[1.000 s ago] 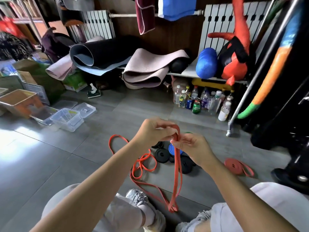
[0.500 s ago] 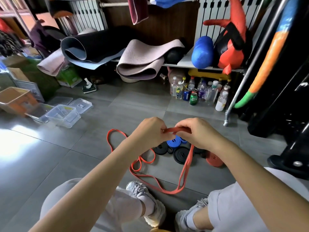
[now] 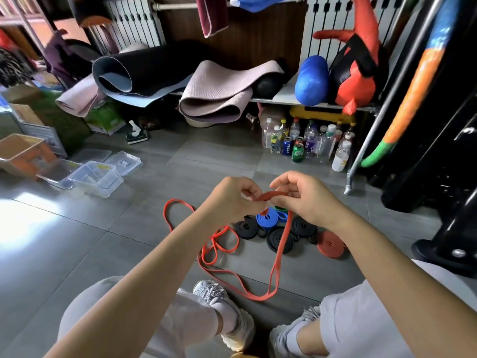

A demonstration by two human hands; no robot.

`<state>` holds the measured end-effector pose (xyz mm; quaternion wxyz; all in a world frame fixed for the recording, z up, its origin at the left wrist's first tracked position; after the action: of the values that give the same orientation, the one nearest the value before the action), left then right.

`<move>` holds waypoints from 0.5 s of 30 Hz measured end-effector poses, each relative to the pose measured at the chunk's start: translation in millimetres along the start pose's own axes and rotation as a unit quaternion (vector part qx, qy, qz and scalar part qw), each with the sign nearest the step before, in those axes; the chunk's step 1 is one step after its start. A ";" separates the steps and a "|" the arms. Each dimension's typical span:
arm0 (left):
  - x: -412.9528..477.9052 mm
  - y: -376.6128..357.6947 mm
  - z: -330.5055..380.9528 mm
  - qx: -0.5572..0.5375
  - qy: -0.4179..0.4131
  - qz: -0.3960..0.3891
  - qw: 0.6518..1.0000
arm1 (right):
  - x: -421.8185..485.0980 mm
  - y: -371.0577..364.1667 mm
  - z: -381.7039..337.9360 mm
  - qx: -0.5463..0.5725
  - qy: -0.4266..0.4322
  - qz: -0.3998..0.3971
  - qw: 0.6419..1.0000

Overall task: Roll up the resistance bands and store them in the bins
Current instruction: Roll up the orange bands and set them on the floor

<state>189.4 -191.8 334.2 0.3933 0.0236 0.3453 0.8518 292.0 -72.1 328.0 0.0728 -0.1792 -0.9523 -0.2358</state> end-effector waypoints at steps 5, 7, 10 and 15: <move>-2.5 2.1 -8.9 -0.121 0.046 -0.034 0.991 | -8.8 -10.7 12.3 0.078 -0.021 0.022 0.996; -4.1 1.1 -14.8 -0.224 0.049 -0.060 0.972 | -12.3 -16.1 19.0 0.113 -0.030 0.048 0.992; -6.1 -4.4 -21.9 -0.369 0.035 -0.112 0.922 | -15.6 -24.4 25.9 0.175 -0.038 0.093 0.979; -8.6 -20.4 -31.5 -0.419 0.067 -0.120 0.898 | -17.3 -29.6 26.8 0.179 -0.015 0.124 0.976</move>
<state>198.8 -206.4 299.9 0.4424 -0.2419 -0.0175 0.8634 295.5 -89.1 288.1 0.1183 -0.2837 -0.9504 -0.0483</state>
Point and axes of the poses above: each hand's wrist, its own x-axis towards the middle knuckle, its own y-axis out of the back of the hand, z = x × y, the point moved 4 cm from there along x, towards the middle knuckle, and after that the axes turned 11 degrees about y, right-handed, at the moved point
